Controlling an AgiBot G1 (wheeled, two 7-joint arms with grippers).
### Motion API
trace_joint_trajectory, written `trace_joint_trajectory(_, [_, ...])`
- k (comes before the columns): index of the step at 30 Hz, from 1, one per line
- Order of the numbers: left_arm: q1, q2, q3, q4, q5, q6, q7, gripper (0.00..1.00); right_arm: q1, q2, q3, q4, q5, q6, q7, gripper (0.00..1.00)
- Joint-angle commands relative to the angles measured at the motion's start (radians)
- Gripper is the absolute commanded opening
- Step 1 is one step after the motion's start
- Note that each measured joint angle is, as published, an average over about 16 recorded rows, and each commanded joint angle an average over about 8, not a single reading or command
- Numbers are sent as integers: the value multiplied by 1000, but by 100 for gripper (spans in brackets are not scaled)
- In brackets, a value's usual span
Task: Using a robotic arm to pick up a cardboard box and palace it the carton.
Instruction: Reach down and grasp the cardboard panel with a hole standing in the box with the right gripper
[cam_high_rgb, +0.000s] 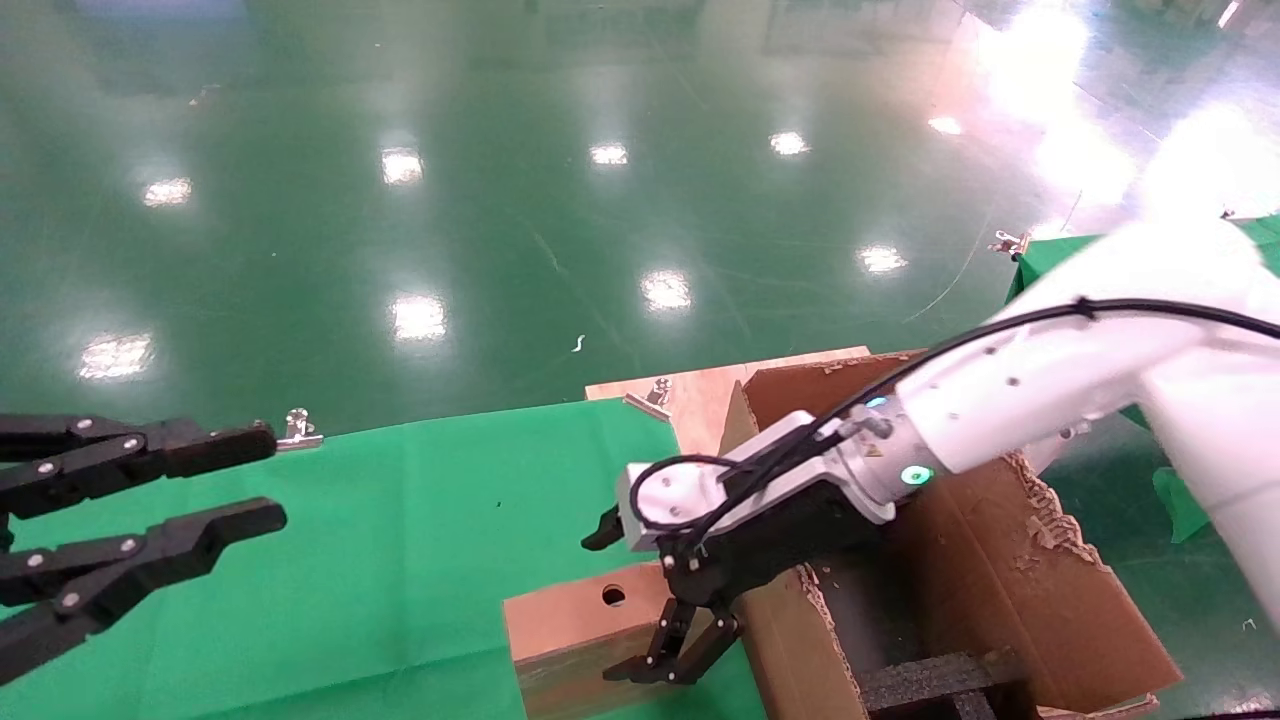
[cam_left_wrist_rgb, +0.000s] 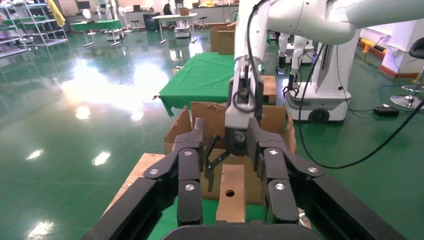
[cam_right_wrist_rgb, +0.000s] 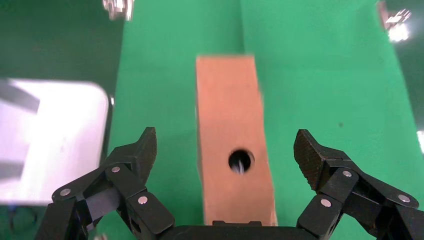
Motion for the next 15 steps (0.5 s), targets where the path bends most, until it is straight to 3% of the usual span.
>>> trace_joint_trajectory(1, [0,0,0,0,0,0,0,0,29,-22,-39,-25,-30,-1,-23,100])
trace_joint_trajectory(8, [0,0,0,0,0,0,0,0,106,-84,-149,-84,-77,0,-80,100])
trace_joint_trajectory(9, [0,0,0,0,0,0,0,4,113,-89,-161,-91,-78,0,-85,100])
trace_joint_trajectory(12, [0,0,0,0,0,0,0,42,132,-103,-196,-105,-79,0,-96,96])
trace_joint_trajectory(15, [0,0,0,0,0,0,0,79,147,-112,-227,-115,-83,-1,-104,67])
